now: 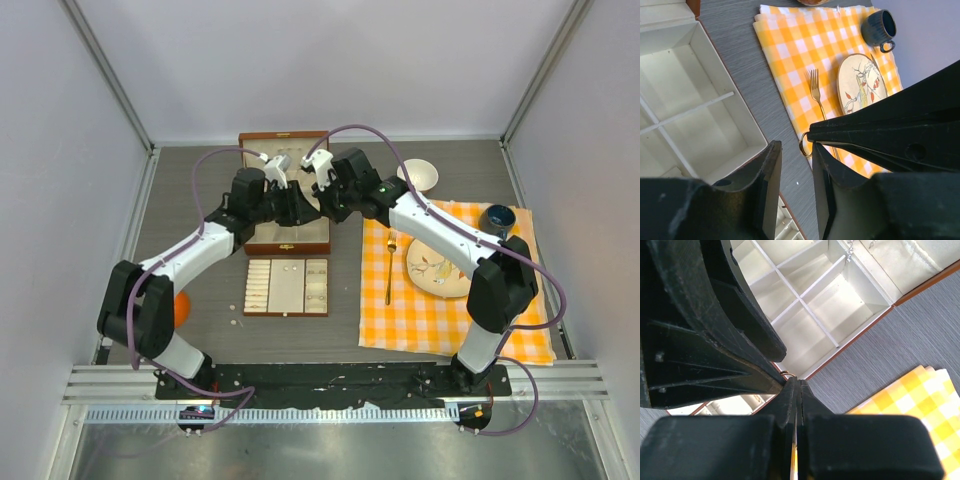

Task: Organize the mixed jewelry
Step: Pick up the jewelry from the center of the board.

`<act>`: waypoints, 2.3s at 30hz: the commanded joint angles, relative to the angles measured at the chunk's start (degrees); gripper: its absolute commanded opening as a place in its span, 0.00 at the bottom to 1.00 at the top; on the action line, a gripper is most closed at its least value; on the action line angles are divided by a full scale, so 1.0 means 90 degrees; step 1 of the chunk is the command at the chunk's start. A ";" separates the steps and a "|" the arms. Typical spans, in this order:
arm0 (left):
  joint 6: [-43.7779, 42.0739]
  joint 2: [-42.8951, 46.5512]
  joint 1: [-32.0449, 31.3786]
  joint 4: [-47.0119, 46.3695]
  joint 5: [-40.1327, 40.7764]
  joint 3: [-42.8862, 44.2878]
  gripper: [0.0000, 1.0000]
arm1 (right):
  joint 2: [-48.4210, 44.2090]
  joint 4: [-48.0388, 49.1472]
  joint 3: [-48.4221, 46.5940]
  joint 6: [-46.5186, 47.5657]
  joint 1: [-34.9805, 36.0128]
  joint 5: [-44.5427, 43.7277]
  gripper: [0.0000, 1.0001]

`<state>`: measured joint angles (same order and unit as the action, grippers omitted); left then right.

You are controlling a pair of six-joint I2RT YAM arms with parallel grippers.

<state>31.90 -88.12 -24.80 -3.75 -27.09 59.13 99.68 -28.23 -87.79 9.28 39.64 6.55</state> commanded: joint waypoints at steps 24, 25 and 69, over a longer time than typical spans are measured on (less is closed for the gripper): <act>0.0421 -0.0131 -0.0028 -0.0765 -0.0574 0.0198 0.00 | -0.0450 0.0383 0.0106 -0.0132 0.0029 -0.0141 0.07; 0.0382 -0.0102 -0.0018 -0.0794 -0.0583 0.0178 0.00 | -0.0470 0.0392 0.0115 -0.0132 0.0029 -0.0161 0.08; 0.2159 0.0562 0.0851 -0.4046 -0.3015 -0.1111 0.00 | -0.0538 0.0675 -0.0021 -0.0992 -0.1308 0.4868 0.40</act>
<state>51.92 -85.19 -16.86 -37.08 -53.21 49.56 94.54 -24.51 -85.25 1.13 27.97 48.64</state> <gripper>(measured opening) 0.013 0.420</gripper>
